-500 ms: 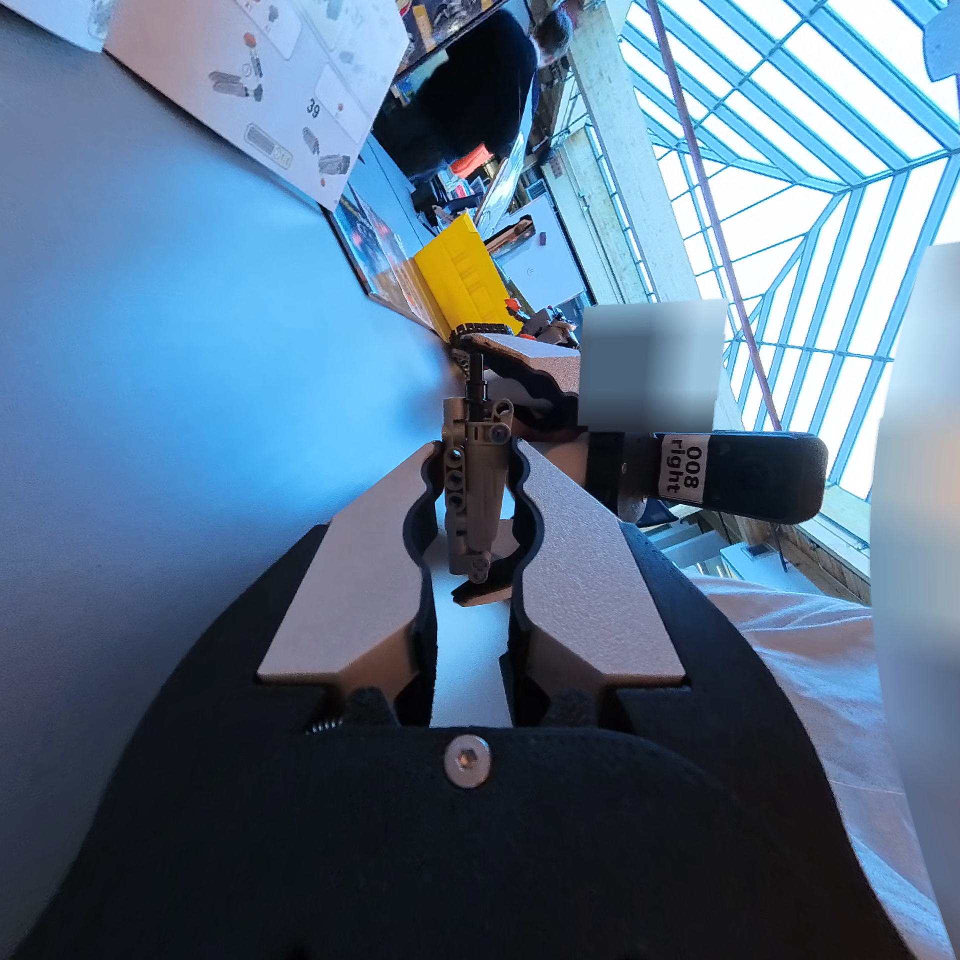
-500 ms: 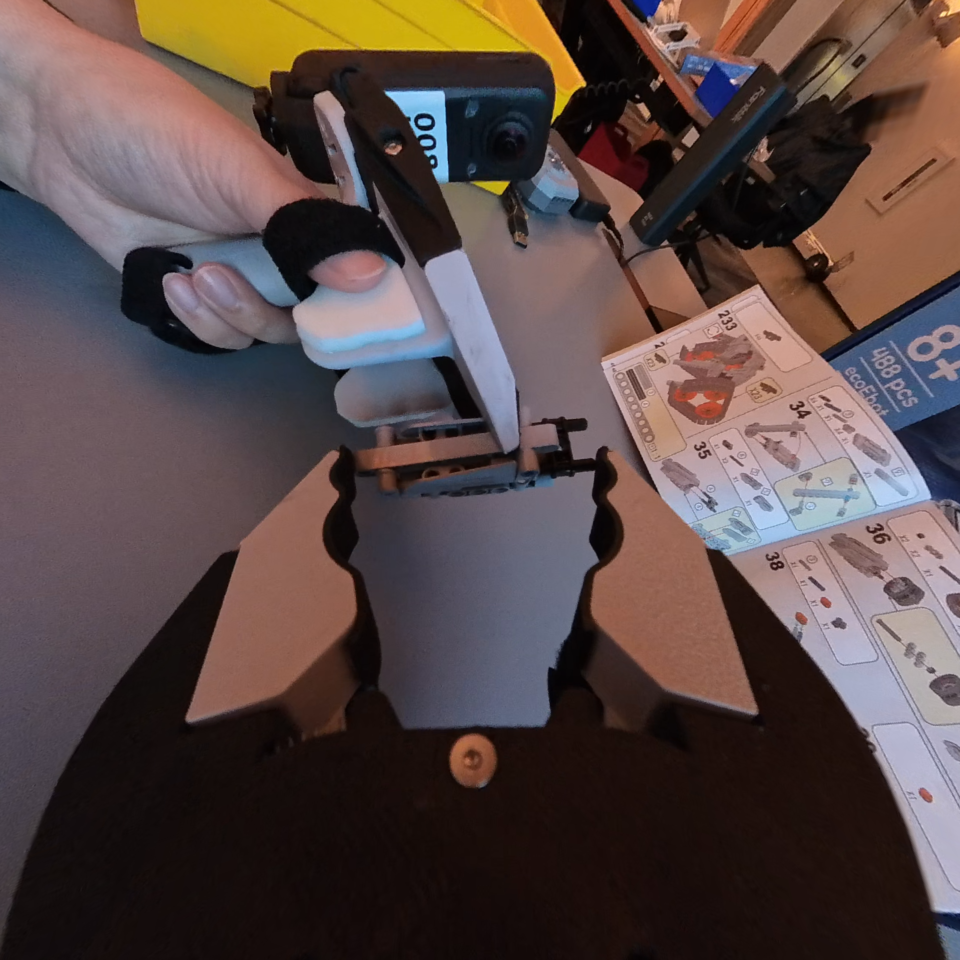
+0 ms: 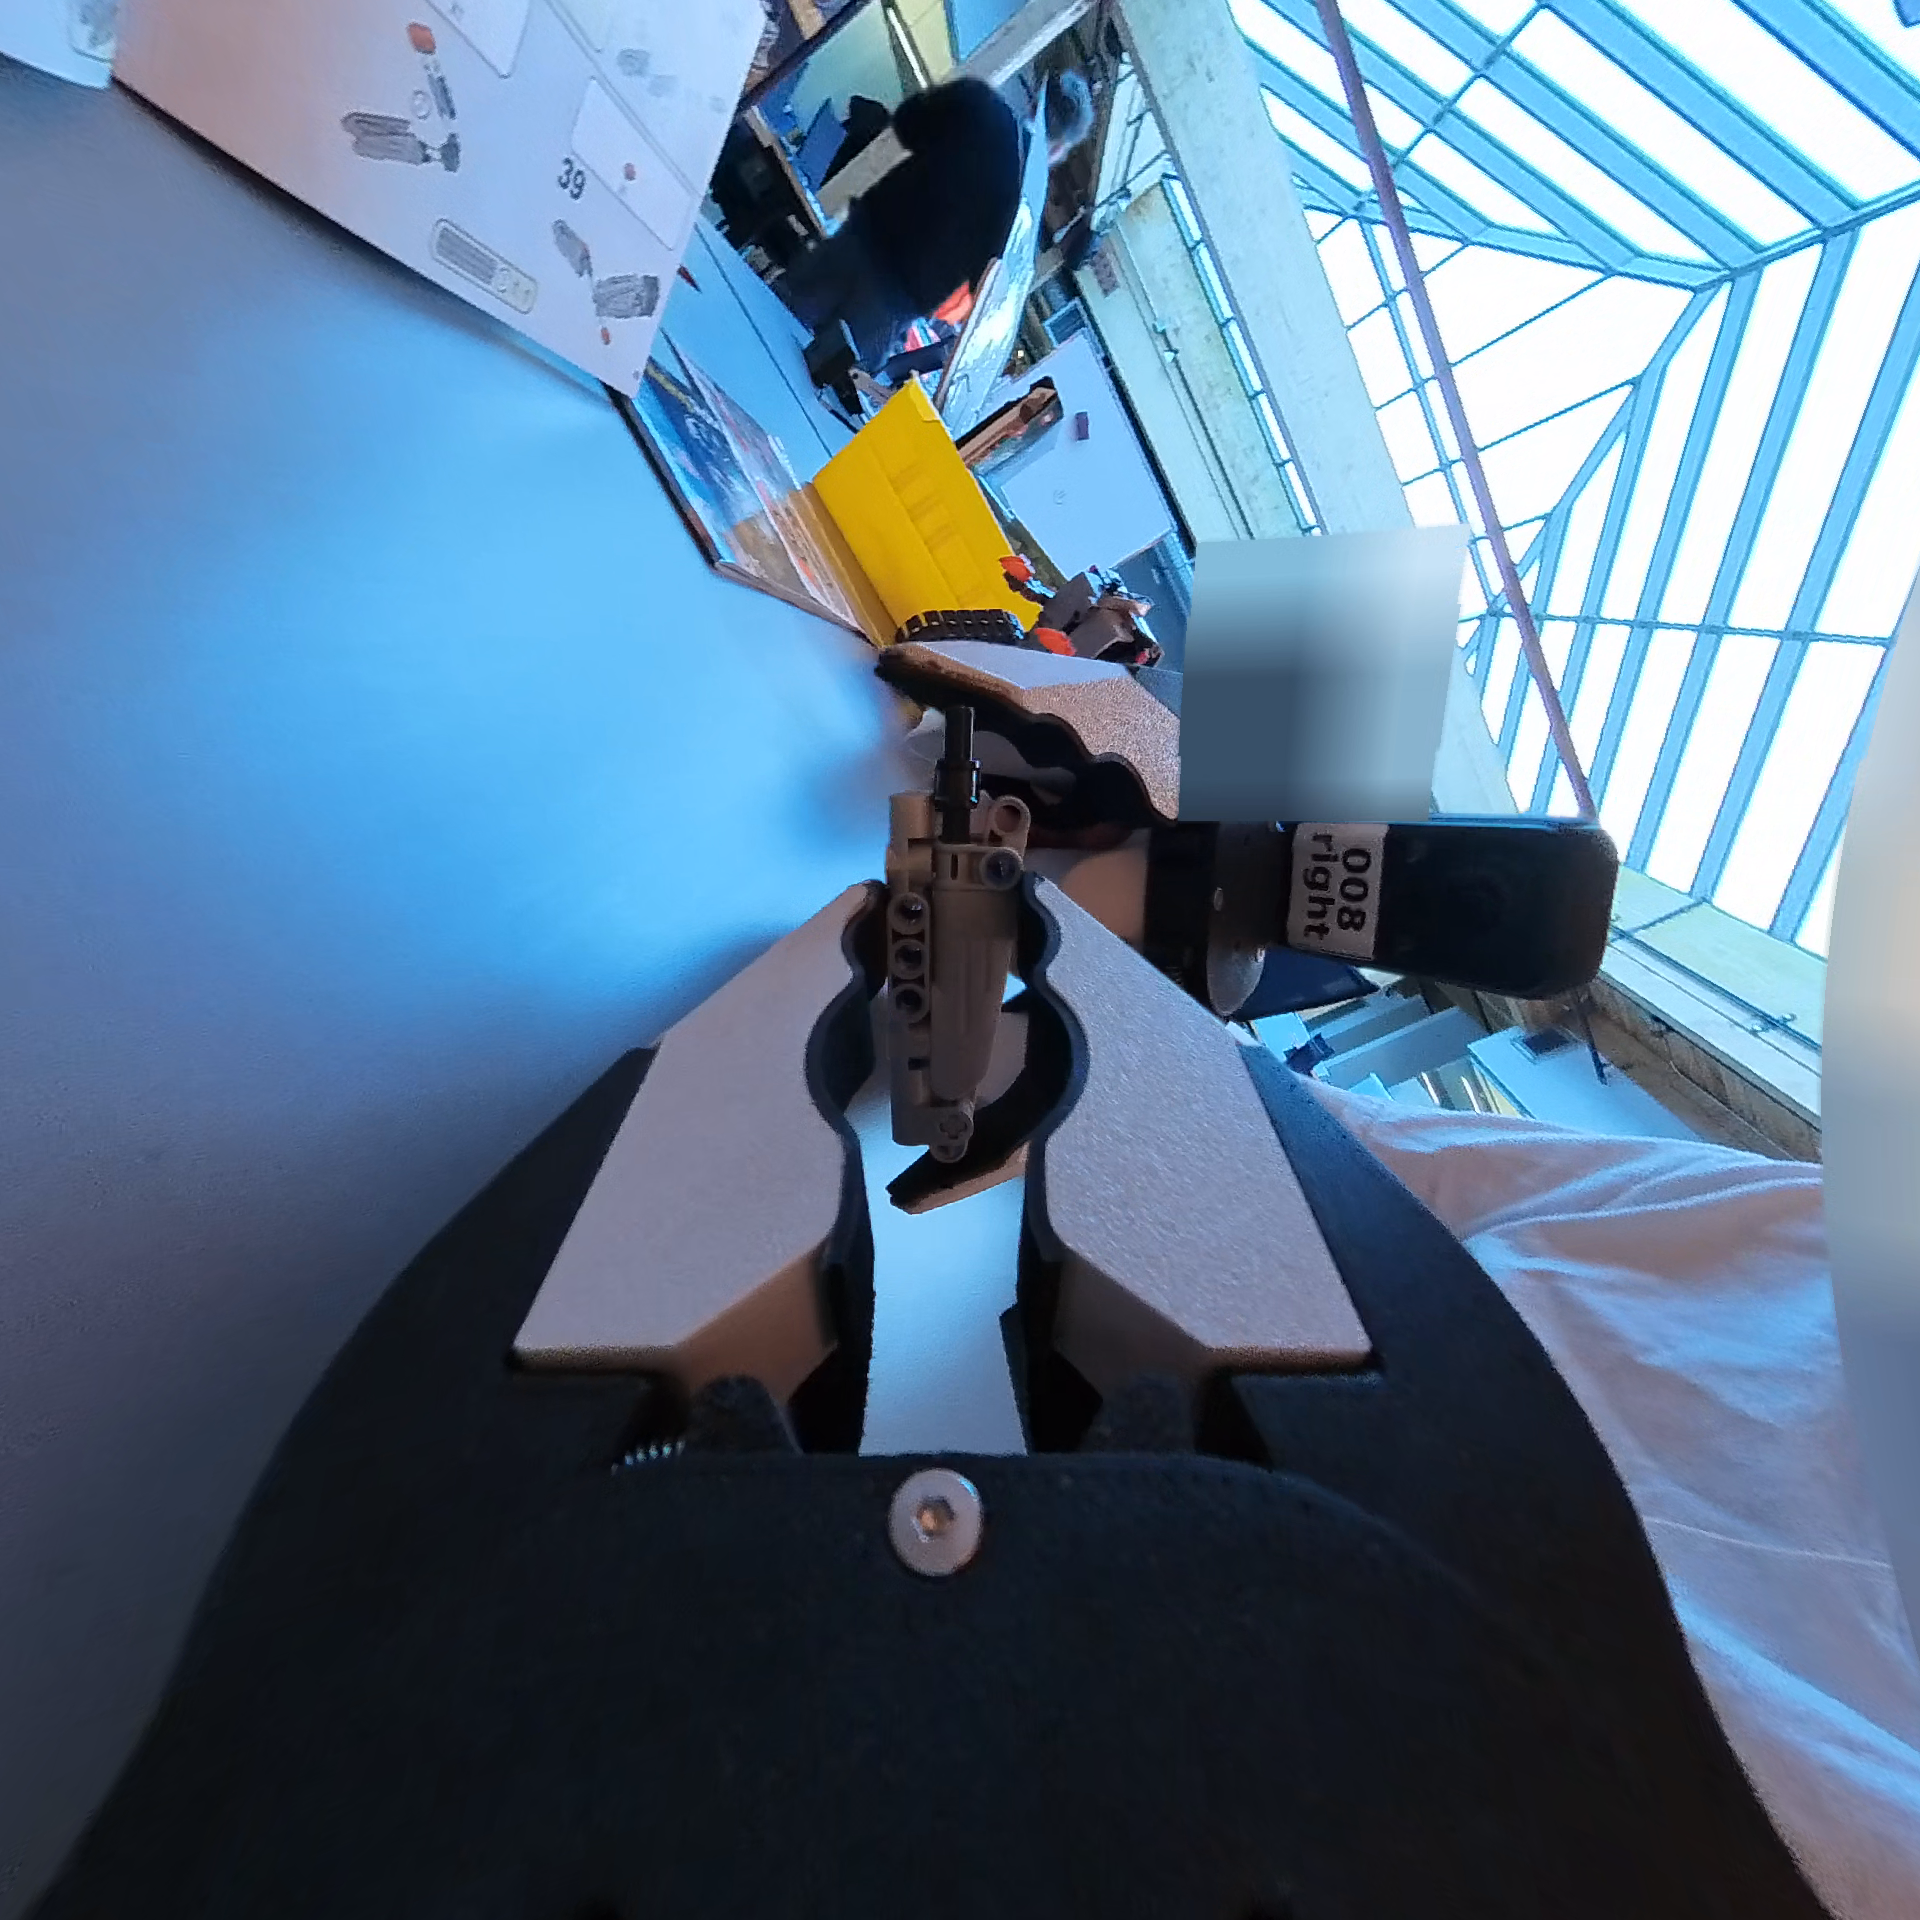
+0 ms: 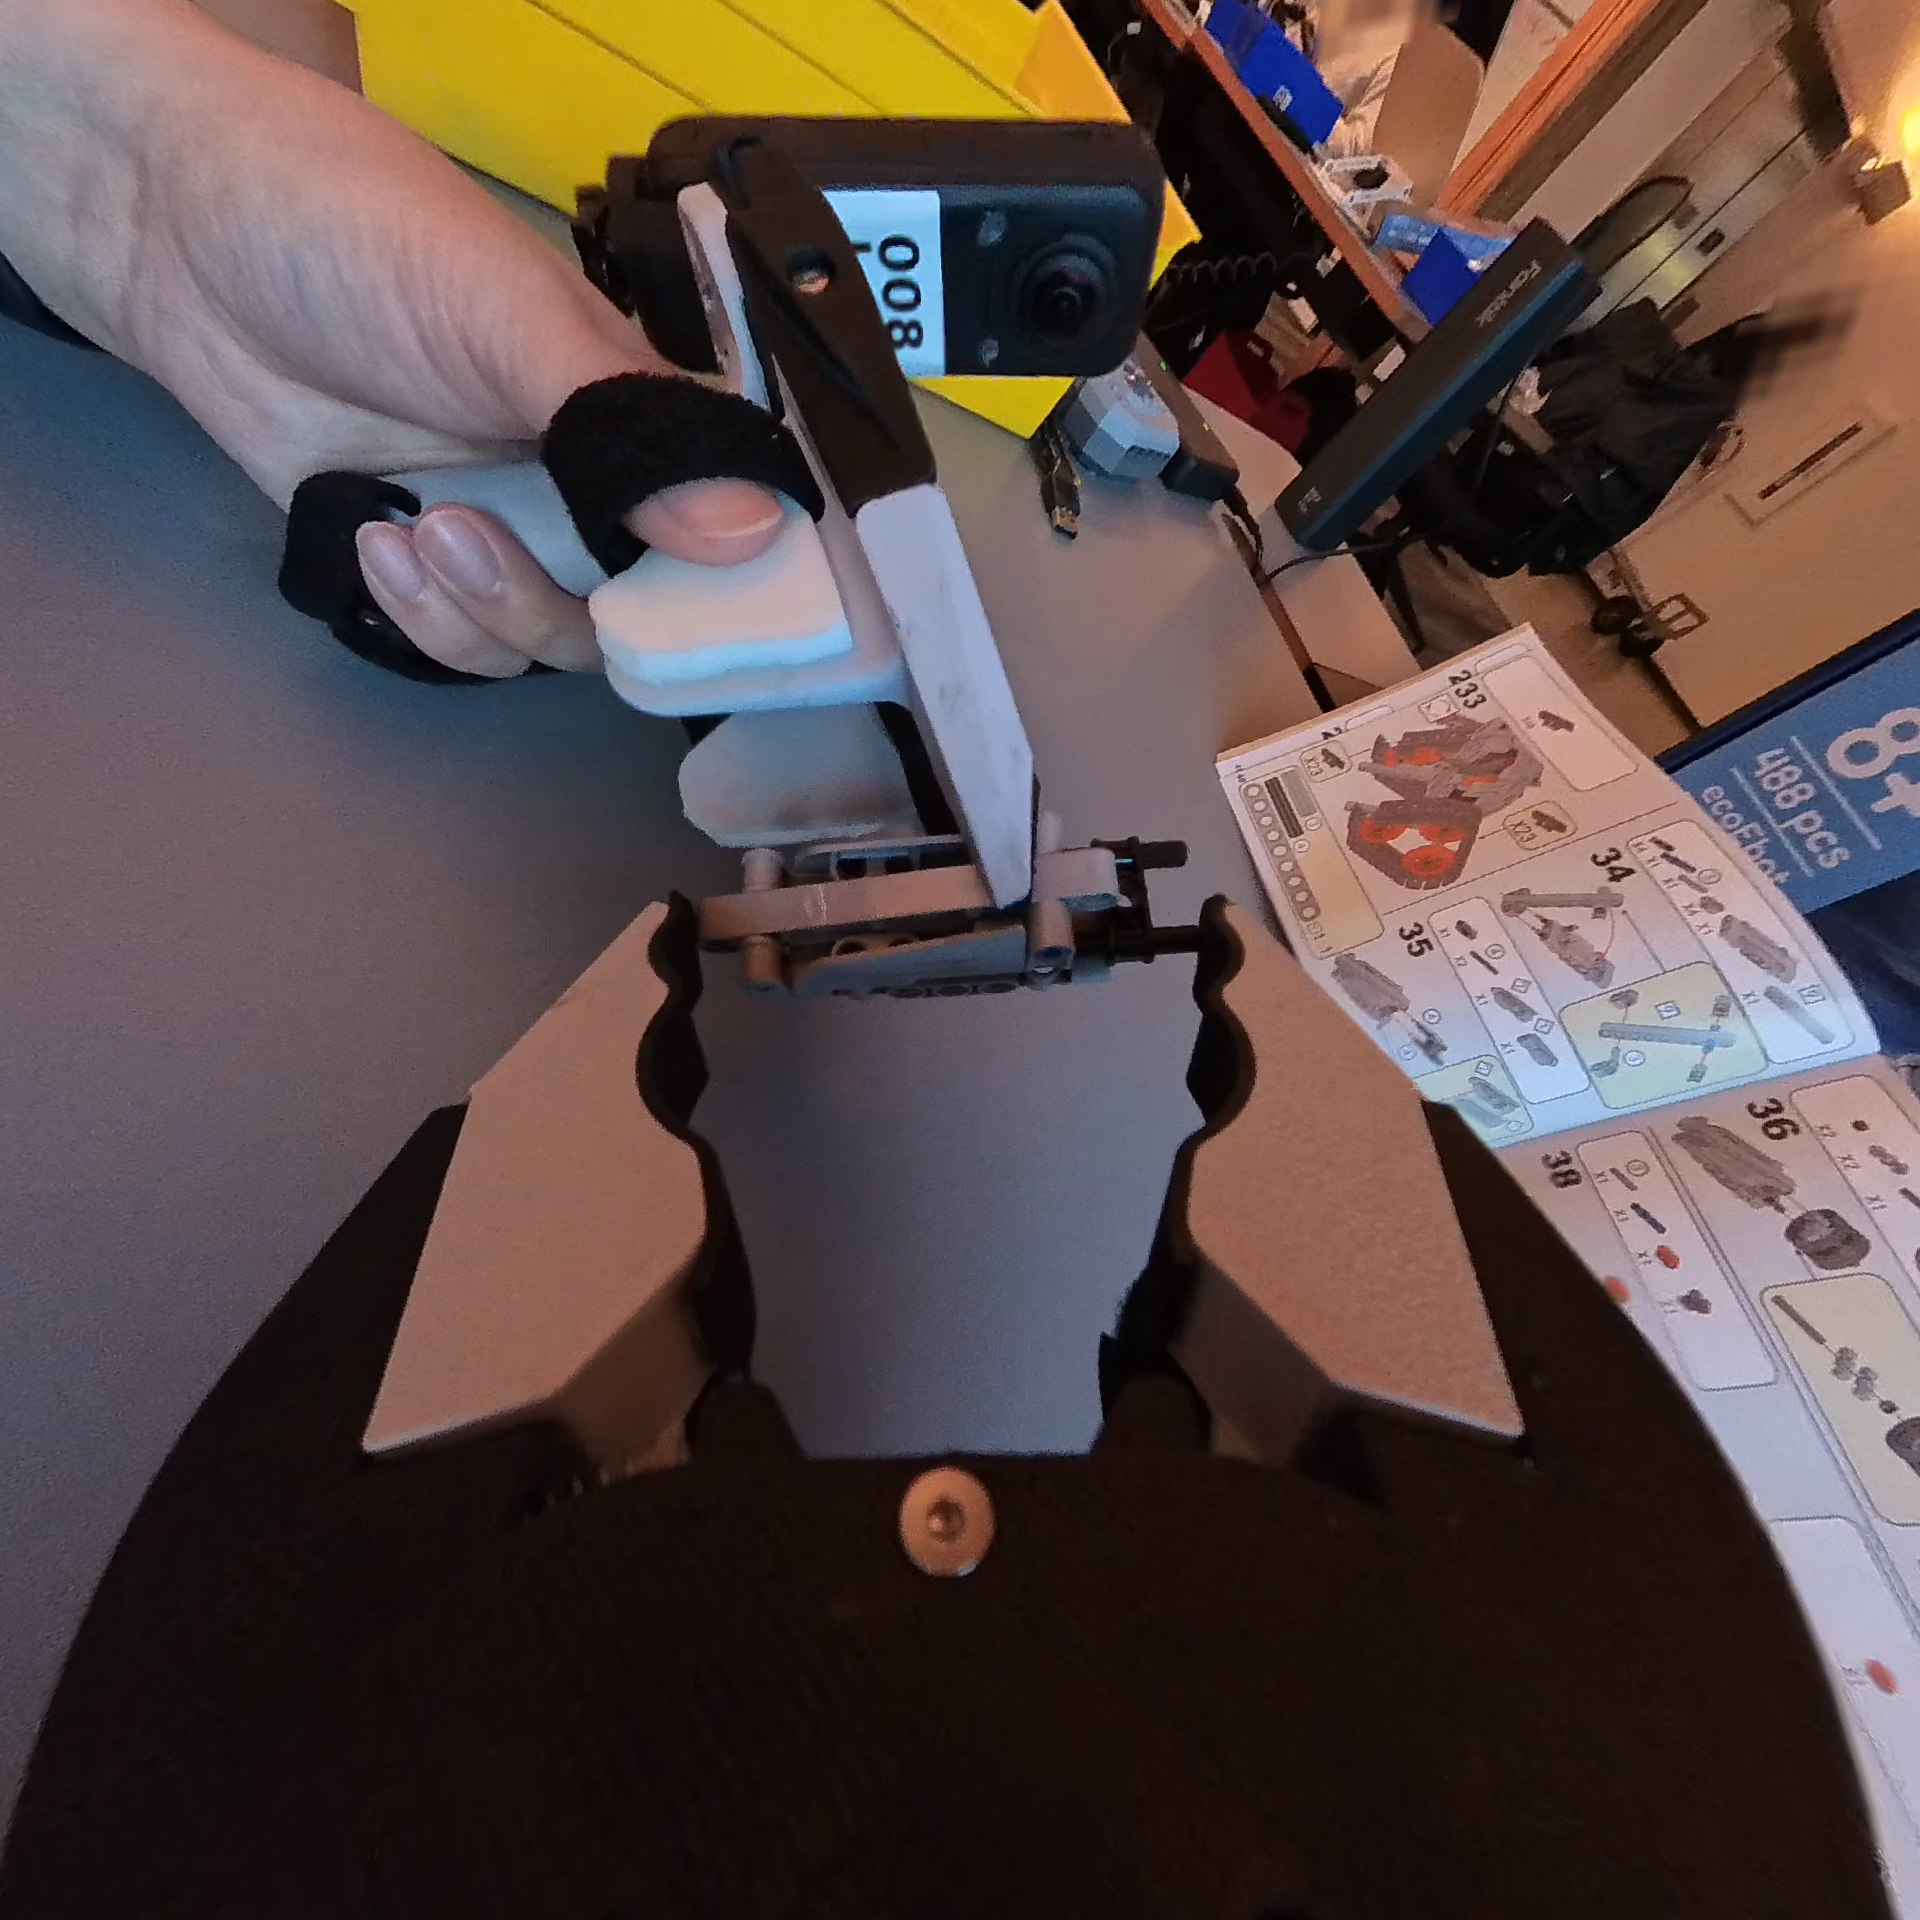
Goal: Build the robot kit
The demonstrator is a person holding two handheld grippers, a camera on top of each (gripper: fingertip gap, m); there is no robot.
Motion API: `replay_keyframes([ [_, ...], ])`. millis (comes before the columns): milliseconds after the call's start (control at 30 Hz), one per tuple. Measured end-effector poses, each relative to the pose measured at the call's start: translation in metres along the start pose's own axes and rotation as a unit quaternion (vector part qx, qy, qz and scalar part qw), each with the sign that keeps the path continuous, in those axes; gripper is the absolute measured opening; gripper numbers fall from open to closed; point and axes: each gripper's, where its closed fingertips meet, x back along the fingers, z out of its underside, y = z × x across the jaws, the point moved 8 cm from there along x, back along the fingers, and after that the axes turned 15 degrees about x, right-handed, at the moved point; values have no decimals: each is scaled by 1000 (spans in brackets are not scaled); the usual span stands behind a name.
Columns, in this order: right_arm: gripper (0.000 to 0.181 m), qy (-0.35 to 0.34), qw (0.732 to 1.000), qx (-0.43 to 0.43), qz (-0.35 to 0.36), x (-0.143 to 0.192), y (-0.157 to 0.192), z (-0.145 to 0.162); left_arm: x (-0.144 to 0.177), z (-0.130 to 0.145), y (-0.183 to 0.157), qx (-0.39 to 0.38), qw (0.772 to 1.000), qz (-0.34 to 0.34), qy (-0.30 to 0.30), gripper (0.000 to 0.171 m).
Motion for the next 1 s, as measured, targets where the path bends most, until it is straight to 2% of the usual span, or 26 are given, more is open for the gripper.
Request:
replay_keyframes([
  [267,95,-22,999,20,21,5,0,-3,-1,0,-4,-7,999,32,10,22],
  [533,95,-28,994,91,56,13,0,-10,-3,2,-12,-48,997,67,15,22],
  [1000,96,-21,997,70,31,11,5,-3,-4,4,-7,-39,998,36,36,22],
])
